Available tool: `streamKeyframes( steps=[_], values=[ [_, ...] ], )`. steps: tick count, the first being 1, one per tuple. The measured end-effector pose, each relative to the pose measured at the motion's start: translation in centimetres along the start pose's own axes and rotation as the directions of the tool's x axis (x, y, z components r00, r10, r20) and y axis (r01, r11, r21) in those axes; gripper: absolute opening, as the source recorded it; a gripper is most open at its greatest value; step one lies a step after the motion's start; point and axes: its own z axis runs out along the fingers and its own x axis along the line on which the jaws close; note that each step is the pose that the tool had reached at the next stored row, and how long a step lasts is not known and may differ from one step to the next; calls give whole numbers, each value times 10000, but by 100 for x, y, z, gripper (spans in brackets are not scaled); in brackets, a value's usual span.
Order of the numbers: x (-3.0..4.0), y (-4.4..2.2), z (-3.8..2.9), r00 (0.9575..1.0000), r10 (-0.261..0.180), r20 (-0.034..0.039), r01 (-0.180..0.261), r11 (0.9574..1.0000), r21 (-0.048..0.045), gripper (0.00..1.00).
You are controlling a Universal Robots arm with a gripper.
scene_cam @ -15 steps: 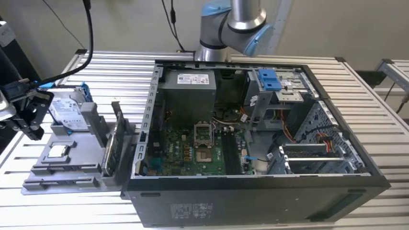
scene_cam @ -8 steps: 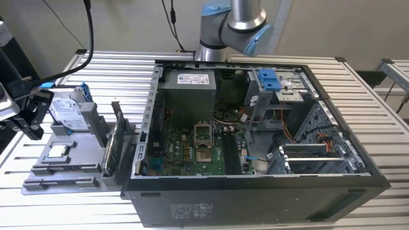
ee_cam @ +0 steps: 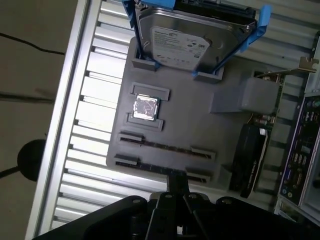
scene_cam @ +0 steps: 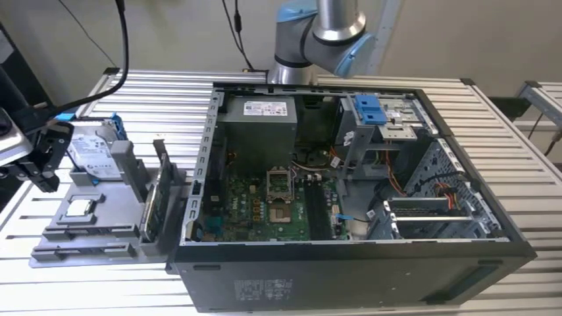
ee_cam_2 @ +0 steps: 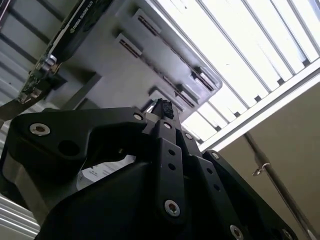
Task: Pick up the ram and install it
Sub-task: 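Pick up the ram and move it above insertion slot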
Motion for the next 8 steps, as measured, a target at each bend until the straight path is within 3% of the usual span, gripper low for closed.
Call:
streamKeyframes(
  steps=[8],
  values=[
    [0, 0, 0, 9984, -560, -15, 560, 9984, -19, 11]
  ],
)
